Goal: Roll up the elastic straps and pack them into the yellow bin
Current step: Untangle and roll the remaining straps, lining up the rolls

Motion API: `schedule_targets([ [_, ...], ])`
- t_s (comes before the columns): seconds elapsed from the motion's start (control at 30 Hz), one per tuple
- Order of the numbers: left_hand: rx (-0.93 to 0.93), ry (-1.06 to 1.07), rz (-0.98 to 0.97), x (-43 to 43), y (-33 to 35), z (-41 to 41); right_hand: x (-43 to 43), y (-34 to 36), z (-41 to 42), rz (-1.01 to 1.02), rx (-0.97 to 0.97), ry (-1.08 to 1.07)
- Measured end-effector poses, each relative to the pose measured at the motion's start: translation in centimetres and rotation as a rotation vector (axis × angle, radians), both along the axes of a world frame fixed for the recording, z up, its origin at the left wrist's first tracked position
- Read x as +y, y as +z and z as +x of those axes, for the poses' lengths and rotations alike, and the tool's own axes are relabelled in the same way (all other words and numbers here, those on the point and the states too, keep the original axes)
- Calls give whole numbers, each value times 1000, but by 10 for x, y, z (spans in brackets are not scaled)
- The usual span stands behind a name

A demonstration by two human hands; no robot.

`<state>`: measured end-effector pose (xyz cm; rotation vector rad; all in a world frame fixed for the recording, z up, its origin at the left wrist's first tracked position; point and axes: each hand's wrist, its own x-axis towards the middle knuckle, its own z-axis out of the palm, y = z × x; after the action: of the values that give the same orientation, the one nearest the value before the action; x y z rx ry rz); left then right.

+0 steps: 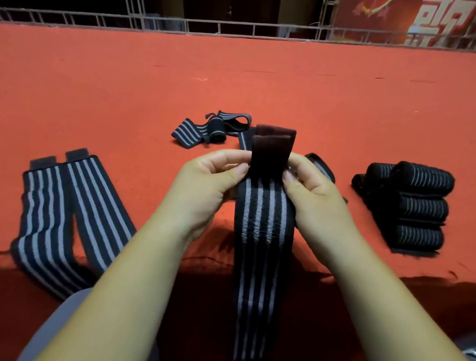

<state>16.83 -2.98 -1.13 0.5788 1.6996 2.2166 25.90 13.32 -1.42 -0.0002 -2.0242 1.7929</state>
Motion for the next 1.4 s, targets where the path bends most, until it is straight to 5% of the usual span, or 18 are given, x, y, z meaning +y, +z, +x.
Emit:
schedule_targets([
  [0.27, 133, 4, -68, -2, -6, 5, 4, 7, 6, -326, -85, 111],
  [0.57, -26, -79, 51, 4, 0, 18, 20, 2, 11, -139, -21, 100],
  [1.07, 159, 82, 40, 17, -5, 16, 30, -18, 12, -26, -137, 171],
  [1.4, 114, -39, -239, 4, -22, 8, 34, -23, 3, 19, -104, 48],
])
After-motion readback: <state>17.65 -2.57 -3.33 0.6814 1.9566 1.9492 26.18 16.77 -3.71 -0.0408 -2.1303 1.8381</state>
